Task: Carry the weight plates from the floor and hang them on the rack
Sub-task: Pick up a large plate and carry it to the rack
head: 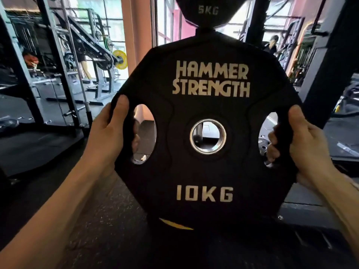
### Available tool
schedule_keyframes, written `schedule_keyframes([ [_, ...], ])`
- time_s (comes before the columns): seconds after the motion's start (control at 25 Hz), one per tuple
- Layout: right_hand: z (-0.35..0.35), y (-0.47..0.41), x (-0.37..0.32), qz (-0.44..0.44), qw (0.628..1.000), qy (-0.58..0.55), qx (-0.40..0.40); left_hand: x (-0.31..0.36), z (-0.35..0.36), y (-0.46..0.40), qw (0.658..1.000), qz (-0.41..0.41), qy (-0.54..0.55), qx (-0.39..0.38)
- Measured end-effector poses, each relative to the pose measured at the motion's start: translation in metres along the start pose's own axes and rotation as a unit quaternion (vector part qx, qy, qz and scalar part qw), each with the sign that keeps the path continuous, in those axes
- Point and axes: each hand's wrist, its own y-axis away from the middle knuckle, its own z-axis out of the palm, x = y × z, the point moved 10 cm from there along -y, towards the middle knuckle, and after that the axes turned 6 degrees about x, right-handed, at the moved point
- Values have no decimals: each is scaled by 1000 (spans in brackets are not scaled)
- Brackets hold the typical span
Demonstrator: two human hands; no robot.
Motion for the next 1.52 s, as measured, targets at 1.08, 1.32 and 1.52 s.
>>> schedule_keyframes([
  [1.08,32,-106,142,-148,984,87,44,-168,49,-93,996,90,-5,18],
  [1.32,41,-137,174,-143,980,121,63,-206,56,-128,992,89,-70,51],
  [1.52,45,-166,194,-154,976,131,85,-226,75,-146,992,102,-56,38],
])
